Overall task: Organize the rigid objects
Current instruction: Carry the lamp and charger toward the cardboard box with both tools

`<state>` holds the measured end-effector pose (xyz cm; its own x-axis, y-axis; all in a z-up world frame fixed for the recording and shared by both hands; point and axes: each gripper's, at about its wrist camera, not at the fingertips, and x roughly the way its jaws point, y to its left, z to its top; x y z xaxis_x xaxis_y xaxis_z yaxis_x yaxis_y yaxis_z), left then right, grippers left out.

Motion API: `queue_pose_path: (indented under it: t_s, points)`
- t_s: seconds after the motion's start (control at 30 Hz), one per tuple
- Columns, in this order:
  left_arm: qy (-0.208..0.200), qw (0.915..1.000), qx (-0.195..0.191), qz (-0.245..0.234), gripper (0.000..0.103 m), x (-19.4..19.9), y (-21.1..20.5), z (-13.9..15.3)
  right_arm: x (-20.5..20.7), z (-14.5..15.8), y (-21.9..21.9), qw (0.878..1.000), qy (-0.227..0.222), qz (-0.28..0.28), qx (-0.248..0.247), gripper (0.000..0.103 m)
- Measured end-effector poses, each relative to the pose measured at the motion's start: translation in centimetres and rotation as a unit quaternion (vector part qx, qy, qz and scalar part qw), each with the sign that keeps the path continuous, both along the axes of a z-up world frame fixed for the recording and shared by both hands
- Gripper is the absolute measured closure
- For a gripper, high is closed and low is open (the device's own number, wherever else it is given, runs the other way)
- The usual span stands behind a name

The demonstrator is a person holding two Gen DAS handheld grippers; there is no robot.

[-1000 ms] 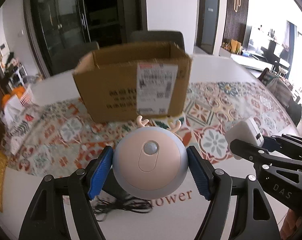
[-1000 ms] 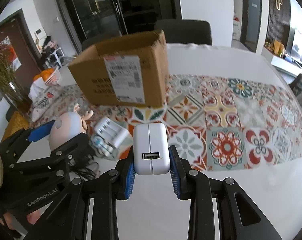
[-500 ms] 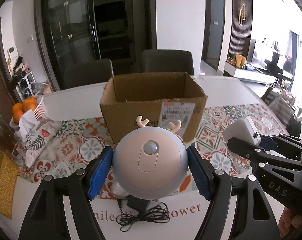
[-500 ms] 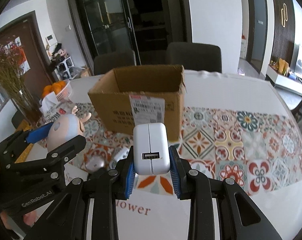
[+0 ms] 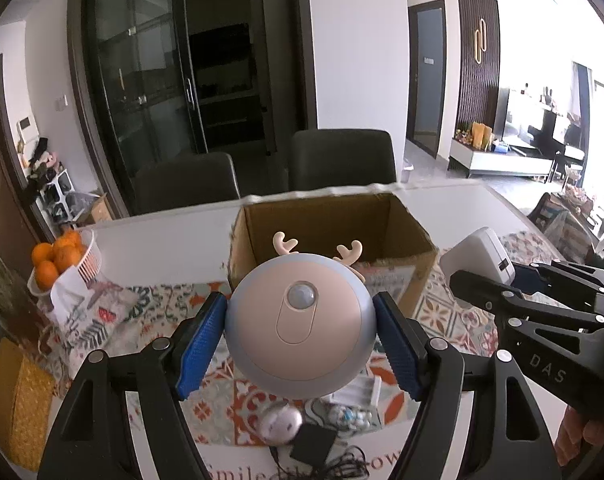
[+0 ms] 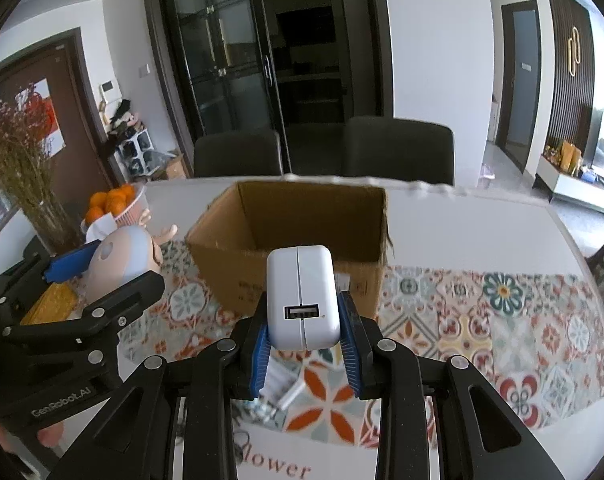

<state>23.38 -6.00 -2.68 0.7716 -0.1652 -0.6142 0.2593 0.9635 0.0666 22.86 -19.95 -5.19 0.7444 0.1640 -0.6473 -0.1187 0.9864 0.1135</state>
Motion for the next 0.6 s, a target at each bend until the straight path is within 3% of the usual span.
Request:
queue_pose_path:
  t_s: [0.27, 0.6]
  points:
    - [-0.003, 1.0, 0.002, -0.001, 0.029, 3.3, 0.2, 0.9, 3.0, 1.0, 0.3, 1.0, -0.007, -0.002, -0.004, 0.072]
    - [0.002, 0.9998, 0.021, -0.004, 0.029, 7.9, -0.3, 0.9, 7.4, 0.9, 0.4, 1.0, 0.017, 0.006, -0.008, 0.072]
